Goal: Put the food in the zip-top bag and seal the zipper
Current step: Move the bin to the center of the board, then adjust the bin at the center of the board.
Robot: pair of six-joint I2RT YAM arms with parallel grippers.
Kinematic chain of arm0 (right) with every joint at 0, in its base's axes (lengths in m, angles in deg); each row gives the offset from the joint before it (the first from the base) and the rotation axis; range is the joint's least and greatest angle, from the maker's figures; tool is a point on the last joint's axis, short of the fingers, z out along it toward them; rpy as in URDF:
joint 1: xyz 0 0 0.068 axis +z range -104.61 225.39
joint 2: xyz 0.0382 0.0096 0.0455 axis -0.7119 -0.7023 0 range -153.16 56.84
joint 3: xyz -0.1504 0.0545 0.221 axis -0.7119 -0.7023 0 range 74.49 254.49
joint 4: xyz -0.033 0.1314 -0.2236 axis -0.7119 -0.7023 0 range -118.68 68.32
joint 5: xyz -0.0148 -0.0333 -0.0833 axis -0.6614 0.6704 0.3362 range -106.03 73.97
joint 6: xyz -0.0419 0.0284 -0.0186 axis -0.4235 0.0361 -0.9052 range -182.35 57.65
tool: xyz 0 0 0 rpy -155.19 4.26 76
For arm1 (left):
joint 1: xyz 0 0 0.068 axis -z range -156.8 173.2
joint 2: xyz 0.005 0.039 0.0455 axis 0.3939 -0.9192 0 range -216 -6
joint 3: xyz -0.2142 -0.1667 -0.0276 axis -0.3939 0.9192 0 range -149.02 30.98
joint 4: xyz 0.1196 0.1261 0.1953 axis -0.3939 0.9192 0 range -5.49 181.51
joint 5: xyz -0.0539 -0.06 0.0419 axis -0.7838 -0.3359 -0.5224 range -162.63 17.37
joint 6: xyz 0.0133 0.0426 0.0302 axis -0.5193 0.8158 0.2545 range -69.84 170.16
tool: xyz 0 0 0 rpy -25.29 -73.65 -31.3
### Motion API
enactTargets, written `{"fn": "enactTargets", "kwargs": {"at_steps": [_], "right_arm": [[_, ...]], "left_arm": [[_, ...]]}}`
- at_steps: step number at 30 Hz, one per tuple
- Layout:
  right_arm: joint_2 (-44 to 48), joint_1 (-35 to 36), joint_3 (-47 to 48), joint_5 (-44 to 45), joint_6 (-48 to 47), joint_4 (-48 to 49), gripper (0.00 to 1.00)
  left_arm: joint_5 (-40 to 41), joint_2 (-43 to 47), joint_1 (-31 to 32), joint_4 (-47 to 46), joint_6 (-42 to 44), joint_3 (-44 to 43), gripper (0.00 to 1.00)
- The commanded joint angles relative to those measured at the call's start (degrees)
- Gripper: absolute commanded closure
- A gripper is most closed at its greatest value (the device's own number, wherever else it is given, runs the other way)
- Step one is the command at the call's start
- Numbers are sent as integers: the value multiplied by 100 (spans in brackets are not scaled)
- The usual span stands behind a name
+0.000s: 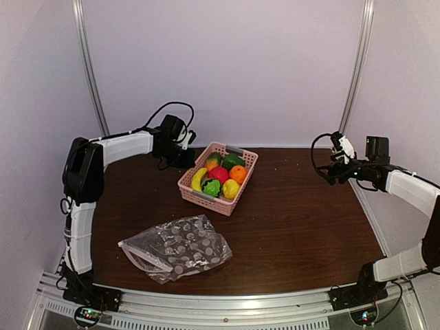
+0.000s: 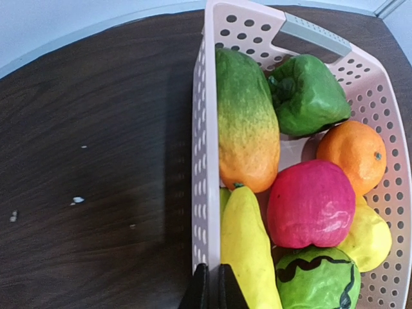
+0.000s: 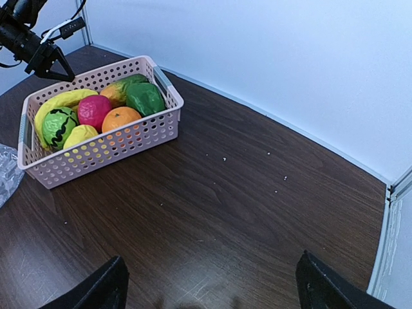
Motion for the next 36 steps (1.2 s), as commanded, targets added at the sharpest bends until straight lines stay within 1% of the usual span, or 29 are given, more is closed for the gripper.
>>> {"fn": "enactTargets", "kwargs": {"at_steps": [1, 4, 6, 9, 12, 14, 15, 17, 19, 21, 23, 24, 26, 27, 28, 31, 33, 36], "right_arm": [[-4, 42, 59, 95, -37, -51, 10], [-10, 41, 70, 121, -28, -46, 9], [-15, 41, 74, 140, -9, -42, 9], [-32, 41, 79, 149, 0, -36, 9], [-24, 41, 94, 235, 15, -50, 9], [-37, 38, 129, 380, 29, -56, 9], [-45, 41, 150, 470, 46, -75, 9], [-56, 41, 183, 619, 98, -66, 10], [-39, 41, 208, 800, 194, -69, 10], [14, 18, 398, 1219, 601, -282, 11], [48, 6, 769, 1328, 678, -1032, 12], [82, 10, 901, 1259, 504, -1452, 13], [220, 38, 952, 1240, 99, -2182, 14], [316, 41, 891, 1303, 135, -2355, 13], [350, 45, 825, 1298, 158, -2555, 12], [220, 87, 750, 1177, 351, -2990, 13], [60, 131, 659, 1230, 403, -3041, 15], [-212, 208, 520, 1396, 416, -2962, 18]], "left_arm": [[-57, 68, 701, -762, -756, -12, 100], [-84, 104, 1135, -1119, -1266, 164, 100], [-73, 121, 1474, -1383, -1765, 326, 100], [-103, 168, 1942, -1956, -2578, 732, 100], [53, 315, 2364, -2689, -3505, 1369, 99], [33, 394, 2566, -3019, -3922, 1665, 79], [-46, 414, 2641, -3034, -3979, 1678, 72], [-75, 523, 2719, -3006, -3865, 1585, 62], [62, 790, 2746, -2767, -3525, 1551, 56], [437, 1193, 2741, -2044, -2955, 1402, 51], [827, 1583, 2741, -1209, -2291, 1307, 48], [1011, 1801, 2744, -797, -2070, 1353, 46], [1544, 2334, 2742, -222, -1743, 1733, 44], [1816, 2626, 2743, 94, -1705, 1994, 41], [2083, 2921, 2743, 217, -1717, 2292, 40], [2506, 3679, 2742, 824, -1934, 3101, 33], [2539, 4113, 2743, 1128, -2245, 3553, 32], [2383, 4712, 2743, 1343, -2668, 4162, 31]]}}
